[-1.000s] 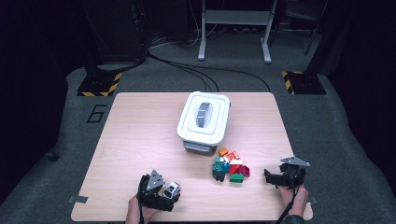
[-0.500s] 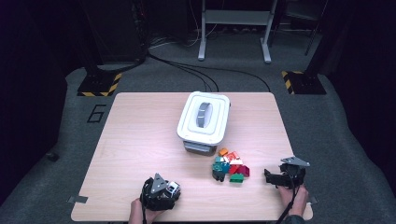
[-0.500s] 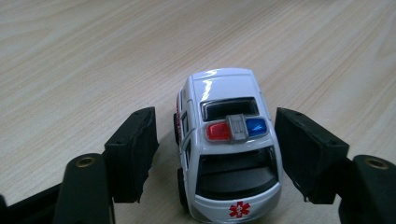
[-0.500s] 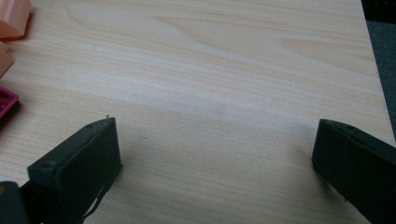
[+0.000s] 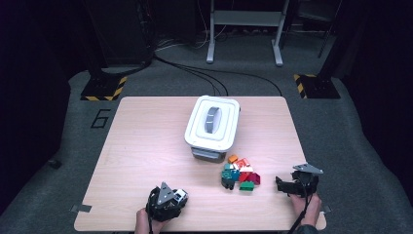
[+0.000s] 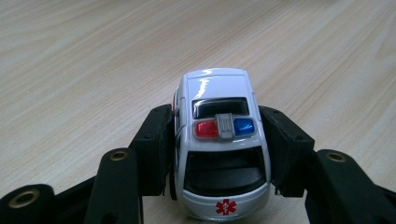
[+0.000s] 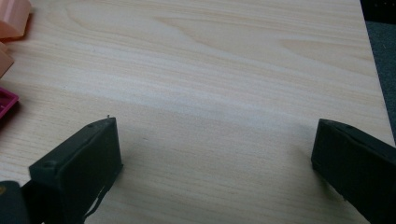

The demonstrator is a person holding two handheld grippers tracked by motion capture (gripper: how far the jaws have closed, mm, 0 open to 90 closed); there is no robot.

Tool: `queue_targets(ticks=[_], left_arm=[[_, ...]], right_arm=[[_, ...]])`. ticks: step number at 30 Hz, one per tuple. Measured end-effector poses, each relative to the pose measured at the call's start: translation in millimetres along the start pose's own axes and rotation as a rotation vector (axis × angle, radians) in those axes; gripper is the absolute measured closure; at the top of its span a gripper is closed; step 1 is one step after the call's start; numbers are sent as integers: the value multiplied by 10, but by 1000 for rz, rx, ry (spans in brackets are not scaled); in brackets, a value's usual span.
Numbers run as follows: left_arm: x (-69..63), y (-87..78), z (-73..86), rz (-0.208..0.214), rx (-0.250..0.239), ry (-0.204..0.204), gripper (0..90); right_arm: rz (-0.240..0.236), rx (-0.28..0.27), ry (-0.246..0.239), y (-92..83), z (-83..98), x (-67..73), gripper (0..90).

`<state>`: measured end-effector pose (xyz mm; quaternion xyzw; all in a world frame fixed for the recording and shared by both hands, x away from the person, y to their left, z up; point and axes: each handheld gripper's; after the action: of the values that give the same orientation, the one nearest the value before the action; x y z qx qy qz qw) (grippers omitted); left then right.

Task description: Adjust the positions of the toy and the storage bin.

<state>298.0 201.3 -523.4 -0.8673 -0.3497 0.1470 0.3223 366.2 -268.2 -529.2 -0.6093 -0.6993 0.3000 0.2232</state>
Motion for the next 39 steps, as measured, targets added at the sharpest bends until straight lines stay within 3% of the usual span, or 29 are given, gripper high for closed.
queue_targets(ticks=[9, 19, 27, 39], left_arm=[[53, -152, -26, 1, -54, -6, 479], [133, -472, -137, -27, -165, -21, 479], [385, -693, -124, -70, -172, -56, 479], [735, -881, 46, -176, -162, -109, 479]], right_arm=[[0, 0, 0, 0, 0, 0, 6], [-1, 1, 1, 0, 0, 0, 7], [0, 5, 7, -2, -1, 2, 6], [2, 4, 12, 0, -3, 4, 7]])
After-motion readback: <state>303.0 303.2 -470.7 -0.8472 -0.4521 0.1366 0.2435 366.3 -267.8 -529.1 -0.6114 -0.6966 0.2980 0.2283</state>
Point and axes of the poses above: each handheld gripper's, and its own axes: y roughly forward along the jaws, z roughly out of its underside, x roughly to its left, and after that the axes turned 4 degrees about z, right-handed
